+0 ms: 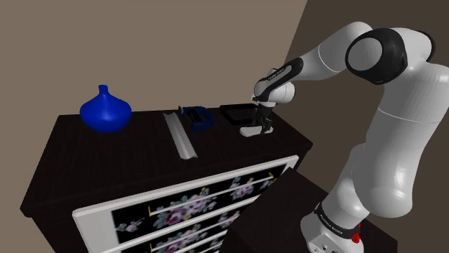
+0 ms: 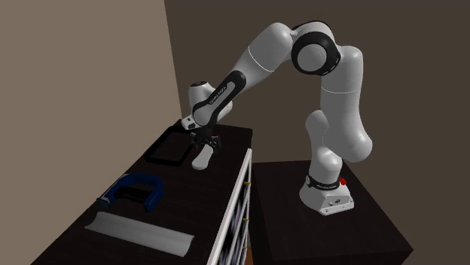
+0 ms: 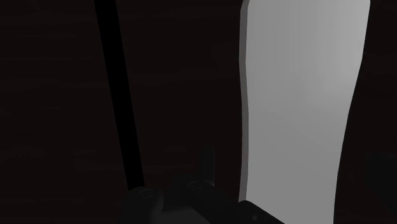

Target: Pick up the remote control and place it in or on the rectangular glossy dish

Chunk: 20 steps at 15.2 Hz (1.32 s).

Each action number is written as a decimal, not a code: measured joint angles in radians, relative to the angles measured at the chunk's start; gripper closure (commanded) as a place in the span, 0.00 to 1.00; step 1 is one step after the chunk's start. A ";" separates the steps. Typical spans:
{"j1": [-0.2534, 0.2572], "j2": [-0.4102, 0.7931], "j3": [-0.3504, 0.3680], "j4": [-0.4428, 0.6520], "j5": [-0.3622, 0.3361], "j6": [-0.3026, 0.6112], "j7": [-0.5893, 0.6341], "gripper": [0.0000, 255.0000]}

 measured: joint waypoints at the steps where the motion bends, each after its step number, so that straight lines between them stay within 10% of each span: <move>1: 0.000 0.000 0.000 0.000 0.000 0.000 0.000 0.00; 2: 0.000 0.000 0.000 0.000 0.000 0.000 0.000 1.00; 20: 0.025 -0.088 -0.031 0.017 -0.091 -0.080 0.064 1.00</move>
